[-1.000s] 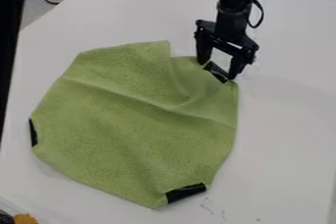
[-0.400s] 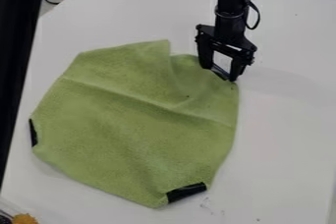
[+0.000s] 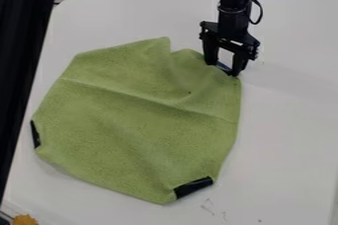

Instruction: The robot folds the cloth from the top right to the bottom left

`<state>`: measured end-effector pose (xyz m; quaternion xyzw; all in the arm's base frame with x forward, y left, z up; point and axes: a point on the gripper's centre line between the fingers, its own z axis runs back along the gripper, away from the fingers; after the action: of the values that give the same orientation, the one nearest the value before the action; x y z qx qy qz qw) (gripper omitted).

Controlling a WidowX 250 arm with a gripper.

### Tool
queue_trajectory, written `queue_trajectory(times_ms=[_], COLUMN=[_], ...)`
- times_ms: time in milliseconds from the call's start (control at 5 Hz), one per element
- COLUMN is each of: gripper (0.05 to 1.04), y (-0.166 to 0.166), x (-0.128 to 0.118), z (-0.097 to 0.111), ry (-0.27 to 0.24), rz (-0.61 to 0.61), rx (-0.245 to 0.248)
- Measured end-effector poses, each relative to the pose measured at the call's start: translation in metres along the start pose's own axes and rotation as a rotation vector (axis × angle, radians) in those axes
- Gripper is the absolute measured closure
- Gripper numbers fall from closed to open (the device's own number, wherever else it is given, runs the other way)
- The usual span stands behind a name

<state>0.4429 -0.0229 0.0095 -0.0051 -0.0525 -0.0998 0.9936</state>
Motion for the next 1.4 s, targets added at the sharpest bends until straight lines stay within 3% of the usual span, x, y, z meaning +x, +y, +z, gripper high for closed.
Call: queue_trajectory(times_ms=[400, 600, 1200, 1400], gripper=[0.289, 0.291, 0.827, 0.915], y=[0.0, 0.004, 0.008, 0.01], x=[-0.003, -0.008, -0.014, -0.007], z=[-0.001, 0.0, 0.005, 0.014], ry=[-0.015, -0.016, 0.023, 0.014], rz=[0.003, 0.014, 0.001, -0.015], rx=[0.004, 0.03, 0.107, 0.112])
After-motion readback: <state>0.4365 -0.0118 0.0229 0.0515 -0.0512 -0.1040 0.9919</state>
